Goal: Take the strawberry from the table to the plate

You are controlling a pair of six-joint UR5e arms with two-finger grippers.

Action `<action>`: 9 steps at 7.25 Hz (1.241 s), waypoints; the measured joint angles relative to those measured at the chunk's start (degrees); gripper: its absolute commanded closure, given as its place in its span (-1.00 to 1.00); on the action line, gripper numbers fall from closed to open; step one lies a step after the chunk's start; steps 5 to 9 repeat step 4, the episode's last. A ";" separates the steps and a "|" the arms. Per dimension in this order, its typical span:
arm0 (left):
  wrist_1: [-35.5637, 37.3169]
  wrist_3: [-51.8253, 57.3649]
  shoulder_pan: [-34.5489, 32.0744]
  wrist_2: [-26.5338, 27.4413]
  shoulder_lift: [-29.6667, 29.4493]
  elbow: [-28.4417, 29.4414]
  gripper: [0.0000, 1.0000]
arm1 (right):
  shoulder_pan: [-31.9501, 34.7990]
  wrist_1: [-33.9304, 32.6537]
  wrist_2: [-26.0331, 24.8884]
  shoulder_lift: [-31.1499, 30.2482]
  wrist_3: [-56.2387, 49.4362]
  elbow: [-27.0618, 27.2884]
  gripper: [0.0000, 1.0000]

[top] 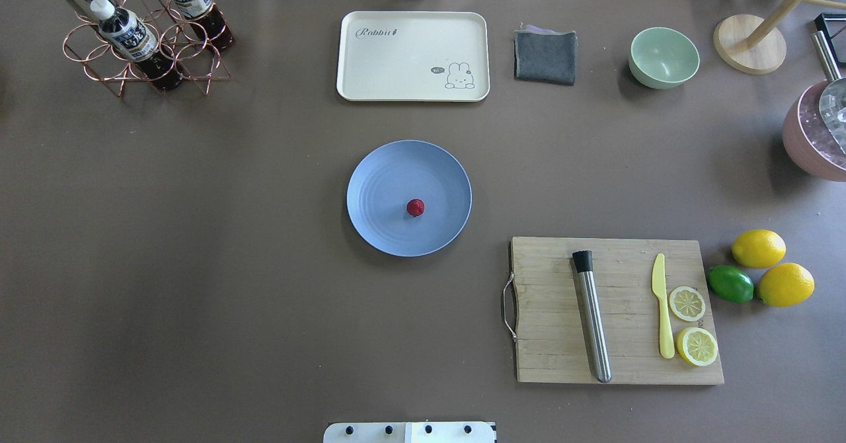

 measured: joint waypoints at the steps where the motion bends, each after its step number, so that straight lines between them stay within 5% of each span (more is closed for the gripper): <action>1: 0.00 0.00 -0.02 0.00 -0.01 0.00 -0.98 | -0.09 0.00 -0.02 0.11 0.00 0.02 -1.00; 9: 0.00 -0.01 -0.04 -0.02 -0.08 0.11 -0.98 | -0.40 0.00 -0.08 0.26 0.08 0.03 -1.00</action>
